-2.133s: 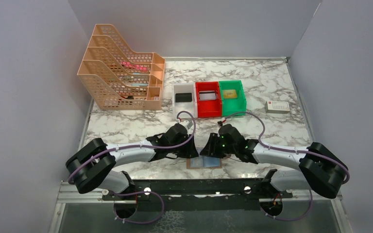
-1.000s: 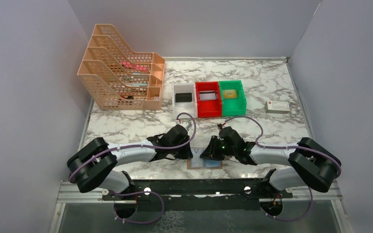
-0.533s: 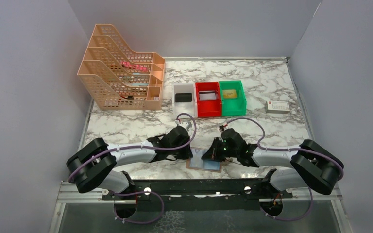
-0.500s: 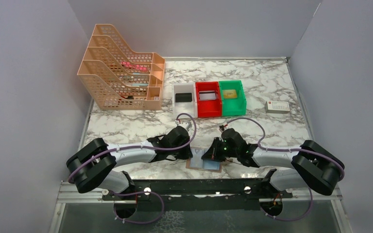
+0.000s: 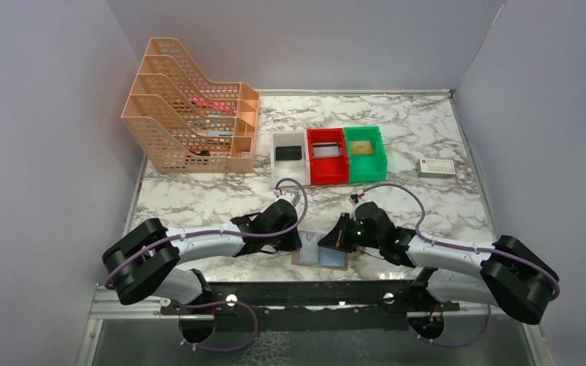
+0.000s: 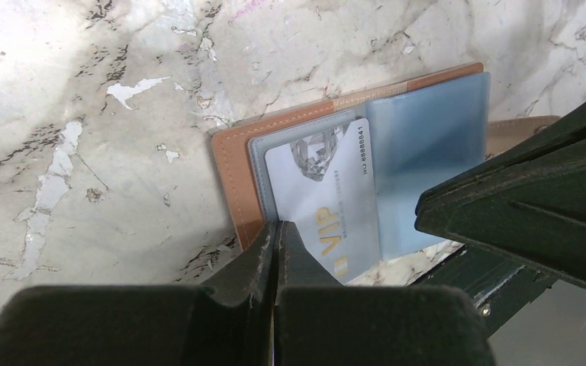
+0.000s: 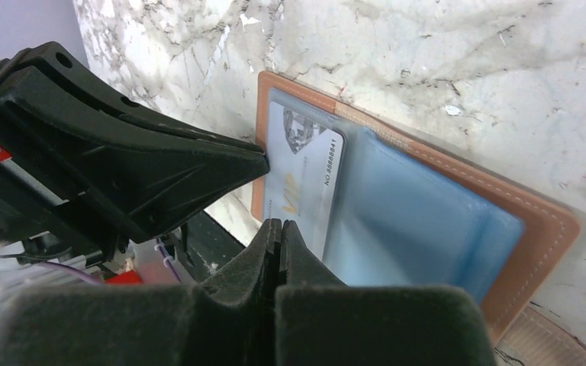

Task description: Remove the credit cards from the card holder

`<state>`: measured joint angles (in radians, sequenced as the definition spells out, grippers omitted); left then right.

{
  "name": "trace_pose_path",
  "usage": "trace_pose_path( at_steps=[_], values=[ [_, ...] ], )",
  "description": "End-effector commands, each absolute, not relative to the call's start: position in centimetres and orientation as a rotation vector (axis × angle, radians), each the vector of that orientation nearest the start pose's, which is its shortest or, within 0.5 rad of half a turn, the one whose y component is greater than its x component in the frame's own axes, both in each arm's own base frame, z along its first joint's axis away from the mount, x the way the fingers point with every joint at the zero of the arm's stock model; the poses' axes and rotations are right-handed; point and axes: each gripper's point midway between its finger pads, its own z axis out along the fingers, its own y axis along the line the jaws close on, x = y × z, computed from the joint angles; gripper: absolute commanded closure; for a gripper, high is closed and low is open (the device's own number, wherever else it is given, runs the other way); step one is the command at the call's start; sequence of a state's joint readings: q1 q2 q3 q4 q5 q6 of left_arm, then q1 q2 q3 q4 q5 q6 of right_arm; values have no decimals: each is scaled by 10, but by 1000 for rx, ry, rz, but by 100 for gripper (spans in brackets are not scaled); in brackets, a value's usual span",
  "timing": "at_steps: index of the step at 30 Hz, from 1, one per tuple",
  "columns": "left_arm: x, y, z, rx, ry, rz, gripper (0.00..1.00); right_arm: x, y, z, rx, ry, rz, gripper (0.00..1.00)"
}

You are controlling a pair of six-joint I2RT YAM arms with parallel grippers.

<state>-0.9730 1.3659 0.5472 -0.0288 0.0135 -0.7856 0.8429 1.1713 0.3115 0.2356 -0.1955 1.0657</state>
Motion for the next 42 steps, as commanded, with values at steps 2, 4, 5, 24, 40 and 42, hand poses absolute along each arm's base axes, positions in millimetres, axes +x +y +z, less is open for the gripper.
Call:
trace_pose_path(
  at_steps=[2,4,5,24,40,42],
  values=[
    [149,-268,19,260,2601,-688,100,151,262,44,196,2502,1111,99],
    [150,-274,25,281,2578,-729,100,151,264,45,172,2505,1121,91],
    [150,-277,29,289,2565,-746,100,150,267,45,154,2509,1130,86],
    [150,-284,37,312,2568,-777,91,151,297,24,67,2610,1196,75],
    [160,-249,51,142,2492,-654,59,152,322,56,-41,2498,1406,76],
    [157,-248,48,146,2504,-661,54,157,312,48,-24,2531,1287,72]
  ],
)
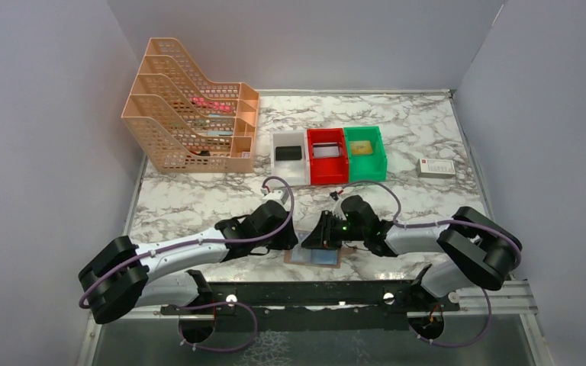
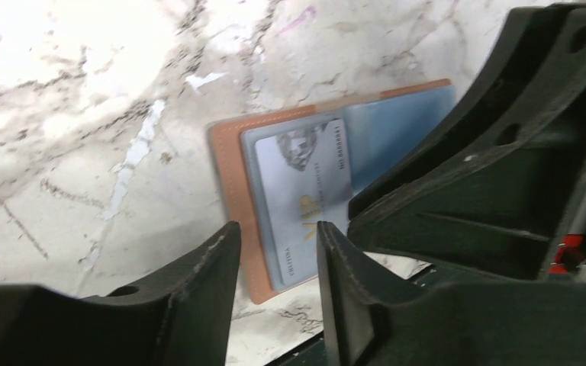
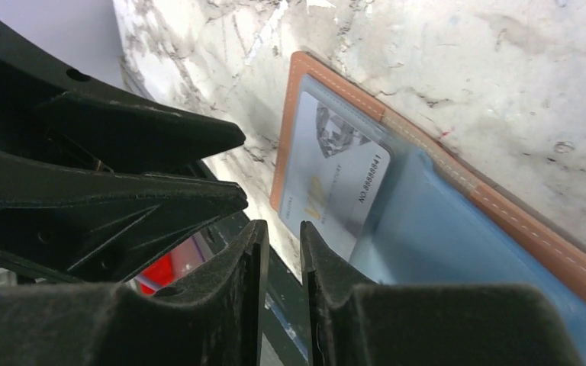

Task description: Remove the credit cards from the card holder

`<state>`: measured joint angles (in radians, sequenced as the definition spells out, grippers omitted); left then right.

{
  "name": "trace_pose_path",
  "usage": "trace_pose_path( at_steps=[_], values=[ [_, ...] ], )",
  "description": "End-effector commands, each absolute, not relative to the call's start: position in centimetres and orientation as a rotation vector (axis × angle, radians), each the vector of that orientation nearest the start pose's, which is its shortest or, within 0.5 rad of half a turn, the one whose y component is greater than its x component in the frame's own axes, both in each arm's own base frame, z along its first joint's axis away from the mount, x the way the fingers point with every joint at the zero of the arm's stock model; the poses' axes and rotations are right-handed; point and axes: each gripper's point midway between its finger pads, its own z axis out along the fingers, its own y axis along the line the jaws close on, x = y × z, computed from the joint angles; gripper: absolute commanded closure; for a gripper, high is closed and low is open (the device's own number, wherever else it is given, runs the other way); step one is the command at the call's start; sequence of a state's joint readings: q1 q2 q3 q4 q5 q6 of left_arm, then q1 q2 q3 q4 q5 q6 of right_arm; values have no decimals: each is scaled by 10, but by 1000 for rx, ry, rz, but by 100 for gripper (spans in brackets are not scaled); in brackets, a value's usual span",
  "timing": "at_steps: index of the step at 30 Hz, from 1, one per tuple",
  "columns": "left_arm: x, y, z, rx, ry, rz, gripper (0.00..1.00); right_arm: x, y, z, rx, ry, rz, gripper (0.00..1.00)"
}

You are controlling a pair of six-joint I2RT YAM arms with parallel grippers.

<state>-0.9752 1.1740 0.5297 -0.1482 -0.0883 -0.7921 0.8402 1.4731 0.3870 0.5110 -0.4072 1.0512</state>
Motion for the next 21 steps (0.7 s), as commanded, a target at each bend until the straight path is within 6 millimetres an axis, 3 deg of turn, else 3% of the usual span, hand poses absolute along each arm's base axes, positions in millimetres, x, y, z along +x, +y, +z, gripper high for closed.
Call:
trace_pose_path(
  at_steps=[1,5,10,15,21],
  values=[
    [155,-248,46,152,2511,-670,53,159,306,44,-16,2554,1221,71],
    [145,-260,43,198,2536,-761,51,161,287,30,-34,2619,1031,66],
    [145,-267,40,202,2551,-780,50,156,291,19,-143,2671,1003,63],
    [158,-235,35,62,2556,-556,50,169,282,17,-176,2678,698,60],
    [176,-191,41,-141,2504,-412,49,182,278,34,-238,2607,401,56]
  ],
)
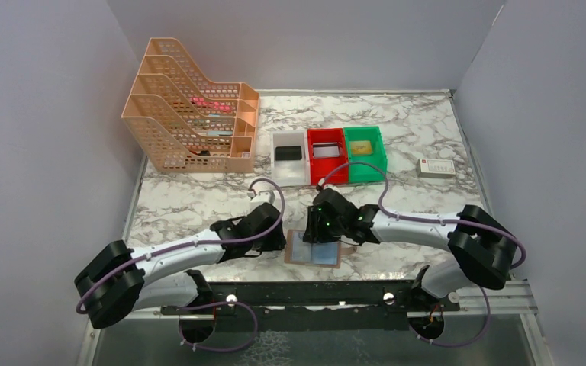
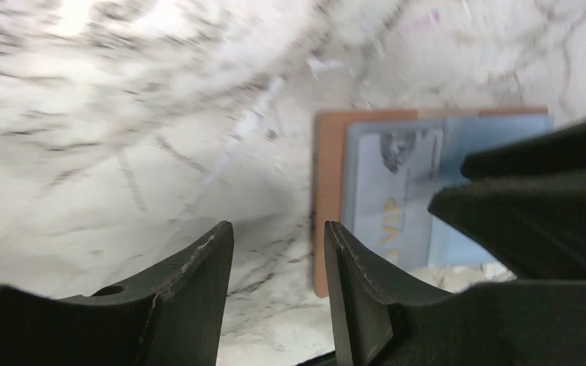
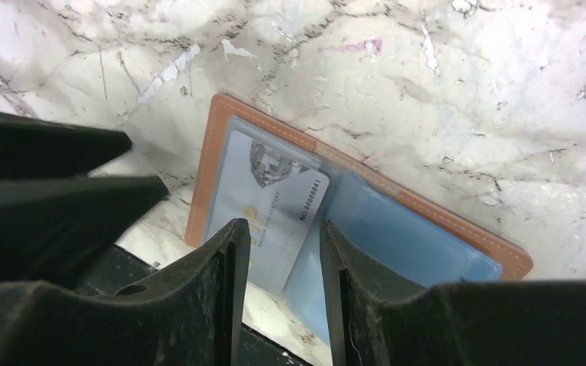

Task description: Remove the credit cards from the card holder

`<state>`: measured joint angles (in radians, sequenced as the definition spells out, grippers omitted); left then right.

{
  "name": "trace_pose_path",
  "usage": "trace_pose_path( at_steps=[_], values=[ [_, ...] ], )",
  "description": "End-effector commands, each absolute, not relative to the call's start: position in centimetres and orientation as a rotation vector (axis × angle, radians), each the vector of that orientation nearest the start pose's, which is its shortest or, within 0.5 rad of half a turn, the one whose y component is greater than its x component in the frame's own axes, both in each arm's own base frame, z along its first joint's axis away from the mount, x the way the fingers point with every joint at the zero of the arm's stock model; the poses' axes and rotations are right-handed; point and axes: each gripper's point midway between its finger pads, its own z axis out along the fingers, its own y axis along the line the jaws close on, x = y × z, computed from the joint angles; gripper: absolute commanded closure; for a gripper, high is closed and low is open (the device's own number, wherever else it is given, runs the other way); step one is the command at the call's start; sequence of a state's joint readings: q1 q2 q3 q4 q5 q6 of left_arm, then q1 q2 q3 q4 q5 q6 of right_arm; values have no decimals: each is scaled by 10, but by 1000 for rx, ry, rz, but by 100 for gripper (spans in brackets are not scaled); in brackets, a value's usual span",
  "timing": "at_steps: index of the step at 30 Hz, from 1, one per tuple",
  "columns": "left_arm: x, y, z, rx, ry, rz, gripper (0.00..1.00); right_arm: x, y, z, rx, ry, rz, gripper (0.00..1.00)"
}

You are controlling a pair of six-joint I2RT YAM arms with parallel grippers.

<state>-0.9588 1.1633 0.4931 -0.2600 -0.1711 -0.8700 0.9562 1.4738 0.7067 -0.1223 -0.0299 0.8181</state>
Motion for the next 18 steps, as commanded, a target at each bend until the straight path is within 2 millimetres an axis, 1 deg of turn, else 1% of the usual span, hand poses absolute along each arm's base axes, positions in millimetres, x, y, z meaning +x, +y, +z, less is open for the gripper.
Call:
trace_pose_path(
  at_steps=[1,3,6,9,12,14,16,17,18],
  values=[
    [180,-185,41,-178,2499,-413,49,182,283,37,-254,2600,378,52],
    [186,-175,43,-240,2489,-429,49,179,290,35,-283,2603,323,47],
    [193,-164,50,-299,2452,-461,49,172,300,28,-315,2611,260,45],
    [196,-161,58,-315,2413,-501,49,169,301,16,-305,2635,165,45],
    [193,-160,58,-314,2409,-519,49,165,298,3,-309,2661,58,45],
    [190,-160,56,-312,2415,-529,49,160,299,-5,-333,2674,34,45],
    [189,-161,55,-307,2420,-534,49,157,300,-11,-346,2684,11,46],
    [189,-161,55,-306,2420,-536,49,157,299,-13,-344,2686,-5,48],
    [189,-161,55,-304,2420,-537,49,157,298,-17,-340,2690,-26,55]
  ],
)
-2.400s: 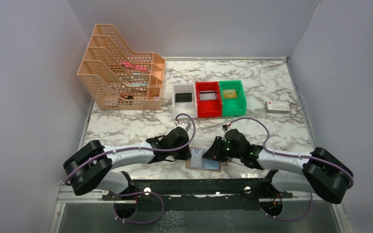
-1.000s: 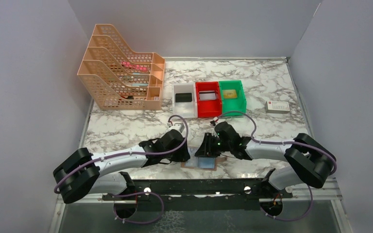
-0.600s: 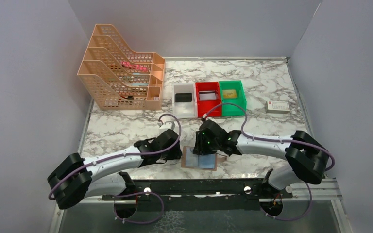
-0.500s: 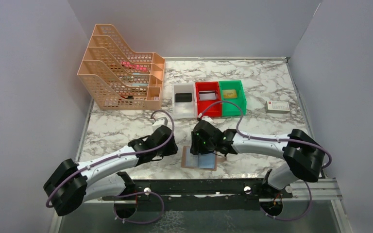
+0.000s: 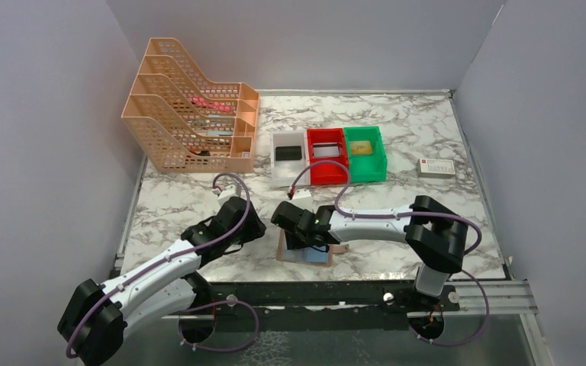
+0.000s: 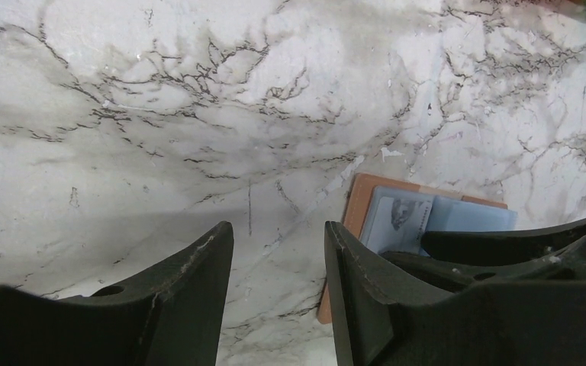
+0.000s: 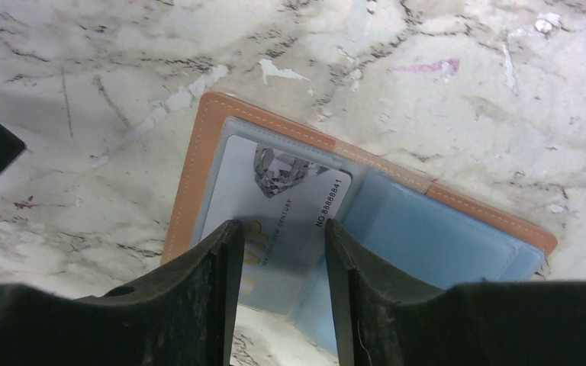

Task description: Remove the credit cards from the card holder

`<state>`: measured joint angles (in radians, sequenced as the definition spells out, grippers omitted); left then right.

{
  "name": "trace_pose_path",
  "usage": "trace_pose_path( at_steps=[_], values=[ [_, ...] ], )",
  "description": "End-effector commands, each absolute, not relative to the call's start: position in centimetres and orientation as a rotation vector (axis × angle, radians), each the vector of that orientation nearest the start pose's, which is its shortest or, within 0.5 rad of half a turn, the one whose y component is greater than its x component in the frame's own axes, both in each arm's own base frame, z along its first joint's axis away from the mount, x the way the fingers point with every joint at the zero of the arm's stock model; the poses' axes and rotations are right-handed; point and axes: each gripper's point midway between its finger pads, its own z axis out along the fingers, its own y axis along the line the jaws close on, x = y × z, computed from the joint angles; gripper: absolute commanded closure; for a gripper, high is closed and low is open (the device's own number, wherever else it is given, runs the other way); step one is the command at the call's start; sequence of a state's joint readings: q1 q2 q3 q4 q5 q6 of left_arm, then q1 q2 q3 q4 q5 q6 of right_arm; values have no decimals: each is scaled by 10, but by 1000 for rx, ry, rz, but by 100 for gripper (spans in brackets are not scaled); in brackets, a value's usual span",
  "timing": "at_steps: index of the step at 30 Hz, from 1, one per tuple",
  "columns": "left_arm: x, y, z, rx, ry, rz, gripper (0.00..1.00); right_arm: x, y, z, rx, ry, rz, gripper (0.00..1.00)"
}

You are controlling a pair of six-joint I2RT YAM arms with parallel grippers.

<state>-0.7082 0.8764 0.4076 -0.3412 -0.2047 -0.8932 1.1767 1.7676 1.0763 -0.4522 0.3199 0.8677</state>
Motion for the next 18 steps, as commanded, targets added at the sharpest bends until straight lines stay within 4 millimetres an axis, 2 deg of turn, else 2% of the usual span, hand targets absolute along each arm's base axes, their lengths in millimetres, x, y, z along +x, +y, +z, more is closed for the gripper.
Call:
trace_pose_path(
  at_steps=[1,3,7,13,16,18],
  values=[
    [189,-162,55,-302,2418,-542,49,158,296,-19,-333,2686,-43,64],
    [190,-163,56,-295,2415,-548,49,161,295,-17,-325,2673,-55,74],
    [191,-165,57,-282,2413,-557,49,166,298,-13,-337,2649,-54,83],
    [190,-170,57,-262,2421,-580,49,164,311,-13,-377,2651,37,98],
    [190,-174,58,-243,2419,-602,49,163,318,-6,-383,2636,114,99],
    [190,-174,59,-241,2417,-603,49,166,323,6,-386,2603,170,99]
  ],
)
